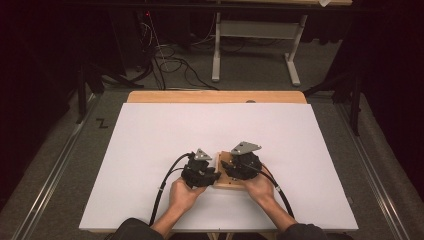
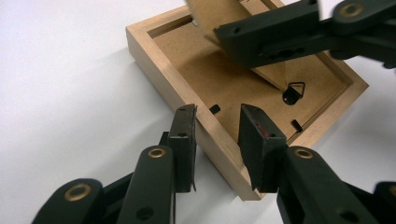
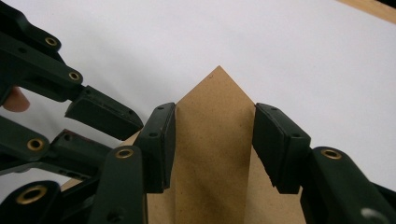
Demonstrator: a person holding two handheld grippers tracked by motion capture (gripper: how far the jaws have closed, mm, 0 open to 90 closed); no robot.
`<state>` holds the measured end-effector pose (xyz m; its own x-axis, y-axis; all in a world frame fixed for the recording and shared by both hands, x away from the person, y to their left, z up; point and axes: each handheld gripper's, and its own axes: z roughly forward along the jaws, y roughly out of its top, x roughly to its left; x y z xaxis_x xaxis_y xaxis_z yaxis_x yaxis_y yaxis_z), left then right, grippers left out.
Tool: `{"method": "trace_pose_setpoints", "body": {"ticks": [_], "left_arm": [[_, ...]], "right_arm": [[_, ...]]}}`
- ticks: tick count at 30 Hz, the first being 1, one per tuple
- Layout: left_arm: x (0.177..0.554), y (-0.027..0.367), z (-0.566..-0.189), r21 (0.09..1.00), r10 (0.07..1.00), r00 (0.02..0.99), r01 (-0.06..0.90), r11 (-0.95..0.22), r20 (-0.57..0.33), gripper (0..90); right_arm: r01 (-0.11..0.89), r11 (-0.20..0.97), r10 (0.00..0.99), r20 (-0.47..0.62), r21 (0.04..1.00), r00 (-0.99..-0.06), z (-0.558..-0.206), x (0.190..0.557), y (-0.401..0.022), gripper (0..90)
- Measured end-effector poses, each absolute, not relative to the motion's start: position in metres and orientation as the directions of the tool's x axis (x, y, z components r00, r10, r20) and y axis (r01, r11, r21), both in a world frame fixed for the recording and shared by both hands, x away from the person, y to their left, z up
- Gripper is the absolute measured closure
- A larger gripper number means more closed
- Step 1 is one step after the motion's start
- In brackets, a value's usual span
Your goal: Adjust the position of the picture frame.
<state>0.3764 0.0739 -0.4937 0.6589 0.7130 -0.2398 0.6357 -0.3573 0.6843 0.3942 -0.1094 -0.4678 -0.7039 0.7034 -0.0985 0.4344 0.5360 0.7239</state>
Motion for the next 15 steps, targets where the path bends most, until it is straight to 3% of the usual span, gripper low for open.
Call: {"method": "trace_pose_setpoints", "body": {"ticks": [8,9,15], "left_arm": [[0.376,0.074,-0.494,0.684,0.715,0.656,0.638,-0.354,-0.242,66.8],[0.376,0.074,-0.494,0.685,0.716,0.655,0.638,-0.353,-0.242,67.0],[0.376,0.074,-0.494,0.685,0.716,0.655,0.638,-0.352,-0.242,67.0]], "right_arm": [[0.429,0.519,0.709,-0.092,0.74,-0.699,-0.465,0.39,-0.114,51.4],[0.435,0.511,0.712,-0.082,0.741,-0.697,-0.464,0.389,-0.116,65.9],[0.431,0.51,0.708,-0.078,0.744,-0.702,-0.465,0.388,-0.12,61.9]]}}
